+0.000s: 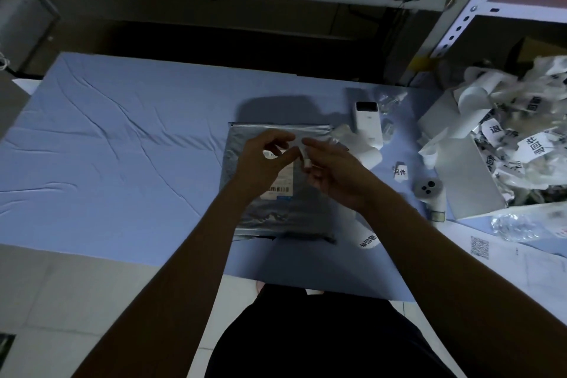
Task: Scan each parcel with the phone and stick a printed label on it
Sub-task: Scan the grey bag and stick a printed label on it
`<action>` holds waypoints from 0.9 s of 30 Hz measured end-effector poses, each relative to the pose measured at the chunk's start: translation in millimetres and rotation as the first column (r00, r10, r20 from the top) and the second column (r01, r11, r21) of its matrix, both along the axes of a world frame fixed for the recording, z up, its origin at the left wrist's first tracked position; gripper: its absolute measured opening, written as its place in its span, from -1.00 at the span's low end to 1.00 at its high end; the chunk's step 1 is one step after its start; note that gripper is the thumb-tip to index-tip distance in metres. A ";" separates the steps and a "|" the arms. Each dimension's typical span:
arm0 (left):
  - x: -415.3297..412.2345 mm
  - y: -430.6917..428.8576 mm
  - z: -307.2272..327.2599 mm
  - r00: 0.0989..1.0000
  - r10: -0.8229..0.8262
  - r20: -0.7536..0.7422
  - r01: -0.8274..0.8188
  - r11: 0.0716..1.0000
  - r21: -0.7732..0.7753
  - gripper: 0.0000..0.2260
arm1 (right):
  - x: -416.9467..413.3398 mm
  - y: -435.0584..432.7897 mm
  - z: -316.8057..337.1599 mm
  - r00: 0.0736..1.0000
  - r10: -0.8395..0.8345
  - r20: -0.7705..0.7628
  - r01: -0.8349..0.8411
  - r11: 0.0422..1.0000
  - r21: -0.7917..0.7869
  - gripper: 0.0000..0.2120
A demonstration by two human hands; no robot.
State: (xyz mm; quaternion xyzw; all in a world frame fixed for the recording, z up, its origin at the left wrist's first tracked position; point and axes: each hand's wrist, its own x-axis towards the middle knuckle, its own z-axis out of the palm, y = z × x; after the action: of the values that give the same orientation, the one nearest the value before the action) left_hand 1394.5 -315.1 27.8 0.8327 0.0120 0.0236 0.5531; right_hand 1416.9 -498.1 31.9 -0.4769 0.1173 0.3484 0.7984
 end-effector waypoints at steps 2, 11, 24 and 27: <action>4.7 13.5 -4.1 0.998 -0.004 -0.065 0.005 1.000 0.018 -0.75 | 2.9 6.1 -6.4 0.997 -0.074 0.027 0.076 0.994 -0.073 -0.70; 34.5 49.8 -23.7 0.929 0.071 -0.364 -0.197 0.926 -0.321 -0.68 | 27.3 46.1 -40.6 0.934 -0.066 0.352 0.261 0.799 -0.542 -0.78; 70.3 45.2 -116.3 0.989 -0.051 -0.138 0.109 0.883 0.457 -0.86 | 57.4 119.2 -112.5 0.811 0.493 0.315 0.343 0.035 -0.939 -0.87; 59.2 53.3 -124.8 1.000 0.001 -0.005 0.002 0.805 0.593 -0.84 | 53.0 110.7 -113.9 0.800 0.534 0.272 0.353 -0.054 -0.934 -0.86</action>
State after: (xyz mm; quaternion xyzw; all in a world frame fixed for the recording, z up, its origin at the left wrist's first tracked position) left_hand 1453.7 -261.8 -96.9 0.9638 0.0053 0.0241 0.2654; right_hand 1469.9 -387.4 -82.1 -0.9857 0.0436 0.0417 0.1573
